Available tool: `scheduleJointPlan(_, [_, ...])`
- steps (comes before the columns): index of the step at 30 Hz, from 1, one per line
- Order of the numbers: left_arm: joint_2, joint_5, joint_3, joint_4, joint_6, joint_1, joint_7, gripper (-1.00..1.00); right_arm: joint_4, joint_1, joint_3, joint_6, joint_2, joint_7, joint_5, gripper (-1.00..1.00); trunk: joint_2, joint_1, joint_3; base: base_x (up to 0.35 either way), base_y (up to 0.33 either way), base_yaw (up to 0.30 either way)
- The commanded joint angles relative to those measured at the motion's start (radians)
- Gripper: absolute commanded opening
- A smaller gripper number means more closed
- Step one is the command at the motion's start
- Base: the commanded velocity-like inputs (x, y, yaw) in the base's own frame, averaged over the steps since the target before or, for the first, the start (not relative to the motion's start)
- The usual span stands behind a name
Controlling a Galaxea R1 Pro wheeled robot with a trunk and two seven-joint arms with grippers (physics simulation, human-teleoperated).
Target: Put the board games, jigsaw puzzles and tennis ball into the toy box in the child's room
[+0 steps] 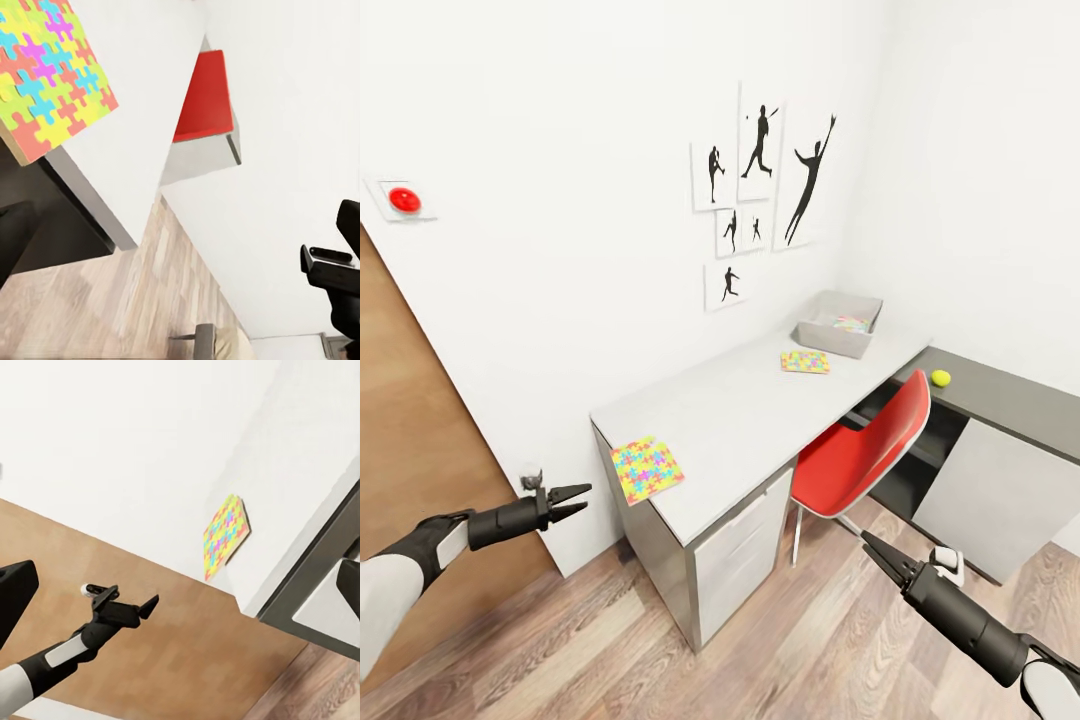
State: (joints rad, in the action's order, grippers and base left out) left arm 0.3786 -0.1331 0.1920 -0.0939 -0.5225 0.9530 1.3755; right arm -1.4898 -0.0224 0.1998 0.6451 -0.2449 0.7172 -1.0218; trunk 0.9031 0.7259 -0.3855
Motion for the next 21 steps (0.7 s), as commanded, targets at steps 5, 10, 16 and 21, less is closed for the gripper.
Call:
scheduleJointPlan(5, [0.001, -0.005, 0.0, 0.01, -0.015, -0.001, 0.002, 1.0, 0.007, -0.001, 0.001, 0.007, 0.0, 0.001, -0.007, 1.0, 0.001, 0.0, -0.001, 0.0, 0.0, 0.0])
scheduleJointPlan(10, [0.006, -0.005, 0.009, 0.014, -0.017, -0.002, 0.003, 1.0, 0.014, -0.001, 0.003, 0.007, -0.001, 0.001, -0.007, 1.0, 0.036, 0.019, -0.017, 0.0, 0.0, 0.0])
scheduleJointPlan(16, [0.011, -0.01, 0.015, 0.015, -0.018, -0.002, 0.004, 1.0, 0.015, -0.001, 0.009, 0.007, 0.001, 0.001, -0.007, 1.0, 0.078, 0.042, -0.036, 0.0, 0.0, 0.0])
scheduleJointPlan(21, [0.02, -0.018, 0.019, 0.016, -0.025, -0.003, 0.004, 1.0, 0.016, -0.001, 0.01, 0.007, 0.001, 0.0, -0.007, 1.0, 0.113, 0.061, -0.051, 0.0, 0.0, 0.0])
